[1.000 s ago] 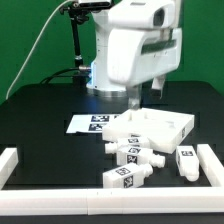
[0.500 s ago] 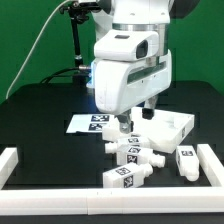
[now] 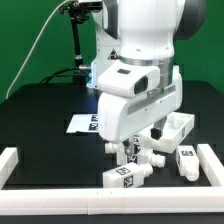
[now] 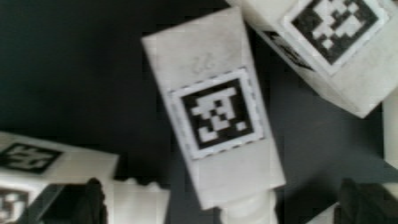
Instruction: Assemble one leg
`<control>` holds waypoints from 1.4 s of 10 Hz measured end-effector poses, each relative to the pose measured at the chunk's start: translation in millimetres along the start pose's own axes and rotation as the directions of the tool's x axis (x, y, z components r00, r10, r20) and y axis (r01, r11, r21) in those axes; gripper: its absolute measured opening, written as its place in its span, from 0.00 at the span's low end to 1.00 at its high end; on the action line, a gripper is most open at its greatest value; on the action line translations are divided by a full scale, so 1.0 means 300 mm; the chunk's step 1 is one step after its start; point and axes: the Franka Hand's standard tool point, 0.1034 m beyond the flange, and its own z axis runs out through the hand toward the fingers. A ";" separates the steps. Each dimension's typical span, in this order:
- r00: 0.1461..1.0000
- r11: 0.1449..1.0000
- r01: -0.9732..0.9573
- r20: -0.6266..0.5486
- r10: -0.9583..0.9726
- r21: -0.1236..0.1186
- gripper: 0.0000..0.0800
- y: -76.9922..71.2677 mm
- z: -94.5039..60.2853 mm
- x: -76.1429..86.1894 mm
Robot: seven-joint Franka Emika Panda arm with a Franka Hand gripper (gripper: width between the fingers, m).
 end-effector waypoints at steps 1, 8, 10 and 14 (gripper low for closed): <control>1.000 1.000 0.003 0.001 -0.003 0.004 0.81 -0.012 0.021 -0.001; 1.000 1.000 0.003 -0.003 -0.003 0.007 0.81 -0.029 0.057 -0.016; 1.000 1.000 0.003 -0.003 -0.003 0.007 0.59 -0.030 0.057 -0.016; 0.999 1.000 0.030 -0.009 -0.030 -0.003 0.36 -0.010 0.034 -0.014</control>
Offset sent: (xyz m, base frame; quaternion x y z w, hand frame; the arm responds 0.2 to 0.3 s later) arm -0.0079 -0.0044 -0.0037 -0.0034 0.0041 0.0038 1.0000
